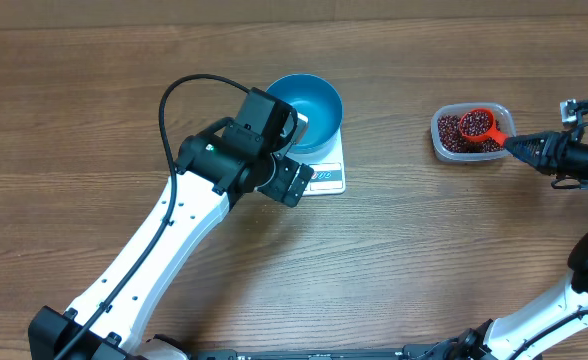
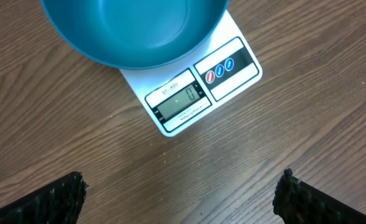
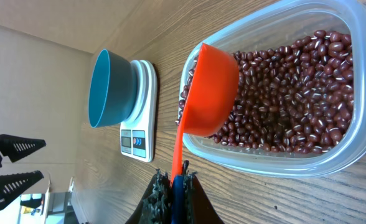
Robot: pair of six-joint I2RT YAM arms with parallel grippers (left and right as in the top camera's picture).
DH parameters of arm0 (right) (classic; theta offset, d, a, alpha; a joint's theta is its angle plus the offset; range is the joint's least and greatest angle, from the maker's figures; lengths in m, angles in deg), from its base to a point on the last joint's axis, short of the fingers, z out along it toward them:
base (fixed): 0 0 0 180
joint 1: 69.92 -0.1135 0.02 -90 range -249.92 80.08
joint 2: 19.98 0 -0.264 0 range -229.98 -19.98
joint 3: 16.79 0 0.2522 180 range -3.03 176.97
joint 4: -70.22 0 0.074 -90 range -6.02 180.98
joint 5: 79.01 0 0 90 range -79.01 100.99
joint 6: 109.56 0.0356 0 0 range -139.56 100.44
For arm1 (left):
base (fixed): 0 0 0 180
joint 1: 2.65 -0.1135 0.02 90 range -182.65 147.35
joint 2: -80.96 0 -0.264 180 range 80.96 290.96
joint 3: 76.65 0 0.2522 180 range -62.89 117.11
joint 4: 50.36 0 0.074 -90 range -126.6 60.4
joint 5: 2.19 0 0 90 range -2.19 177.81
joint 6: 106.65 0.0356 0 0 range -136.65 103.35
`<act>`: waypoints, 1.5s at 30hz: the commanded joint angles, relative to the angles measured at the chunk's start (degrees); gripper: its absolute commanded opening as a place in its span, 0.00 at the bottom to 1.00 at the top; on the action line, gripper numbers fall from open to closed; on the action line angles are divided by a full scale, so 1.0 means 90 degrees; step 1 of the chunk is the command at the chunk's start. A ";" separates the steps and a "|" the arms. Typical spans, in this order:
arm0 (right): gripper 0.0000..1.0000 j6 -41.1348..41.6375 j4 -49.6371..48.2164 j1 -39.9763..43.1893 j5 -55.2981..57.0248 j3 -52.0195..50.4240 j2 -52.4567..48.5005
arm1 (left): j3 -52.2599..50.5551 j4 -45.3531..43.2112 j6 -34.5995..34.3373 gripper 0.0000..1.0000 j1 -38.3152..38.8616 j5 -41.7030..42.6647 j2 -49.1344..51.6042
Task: Scoop item into bowl and weigh 150g on scale
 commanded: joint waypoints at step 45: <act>0.04 0.3274 -0.3500 -0.5005 0.1013 0.0172 0.1205 | -0.0027 -0.0121 -0.0226 1.00 -0.0240 0.0403 -0.0248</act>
